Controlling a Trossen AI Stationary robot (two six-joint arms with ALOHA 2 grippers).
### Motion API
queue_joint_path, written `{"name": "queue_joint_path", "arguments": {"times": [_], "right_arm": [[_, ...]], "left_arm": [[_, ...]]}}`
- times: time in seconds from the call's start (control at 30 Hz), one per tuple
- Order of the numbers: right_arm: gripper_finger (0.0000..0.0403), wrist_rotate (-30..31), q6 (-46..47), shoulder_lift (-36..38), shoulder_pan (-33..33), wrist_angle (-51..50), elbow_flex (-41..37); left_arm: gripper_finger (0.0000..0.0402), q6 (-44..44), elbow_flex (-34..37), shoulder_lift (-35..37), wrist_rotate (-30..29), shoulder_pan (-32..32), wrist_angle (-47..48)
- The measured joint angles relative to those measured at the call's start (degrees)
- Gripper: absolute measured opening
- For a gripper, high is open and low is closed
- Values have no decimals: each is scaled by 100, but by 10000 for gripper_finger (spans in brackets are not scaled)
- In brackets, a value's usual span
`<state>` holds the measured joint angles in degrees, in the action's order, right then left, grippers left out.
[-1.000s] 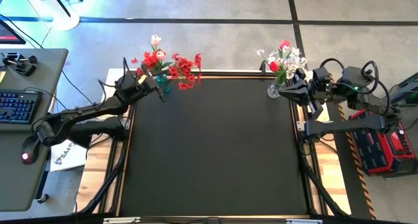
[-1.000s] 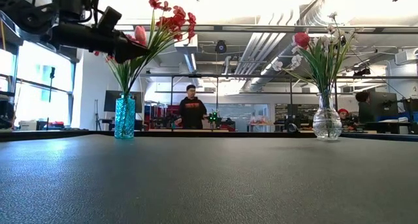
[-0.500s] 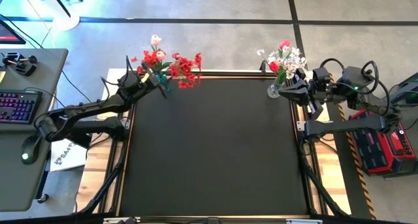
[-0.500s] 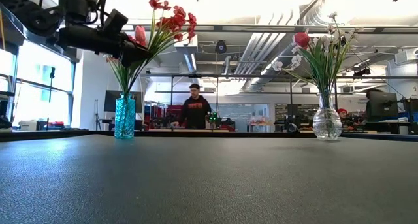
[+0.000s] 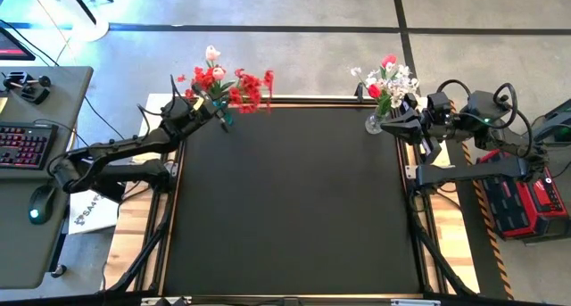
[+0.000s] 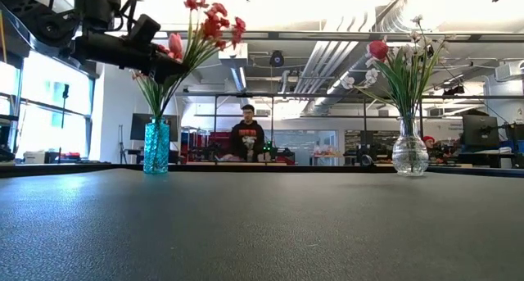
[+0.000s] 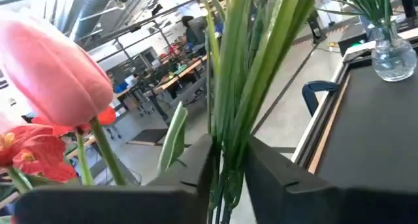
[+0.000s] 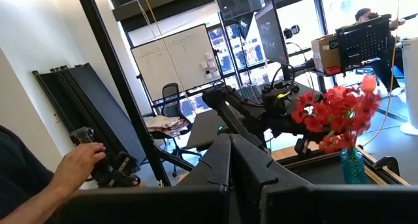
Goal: Sort flowers into vase by color
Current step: Put the red flowers into the blue vase
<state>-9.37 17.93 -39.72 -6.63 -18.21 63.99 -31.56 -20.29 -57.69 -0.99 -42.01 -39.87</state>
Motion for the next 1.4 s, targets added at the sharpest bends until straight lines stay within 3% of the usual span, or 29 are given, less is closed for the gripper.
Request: {"name": "queue_joint_path", "arguments": {"times": [0.3, 0.73, 1.4], "right_arm": [[0, 0, 0, -1, 0, -1, 0], [0, 0, 0, 0, 2, 1, 0], [0, 0, 0, 0, 1, 0, 0]], "left_arm": [[5, 648, 0, 7, -356, -51, -82], [1, 1900, 308, 9, -556, -164, -90], [1, 2103, 958, 13, -735, -309, -439]]}}
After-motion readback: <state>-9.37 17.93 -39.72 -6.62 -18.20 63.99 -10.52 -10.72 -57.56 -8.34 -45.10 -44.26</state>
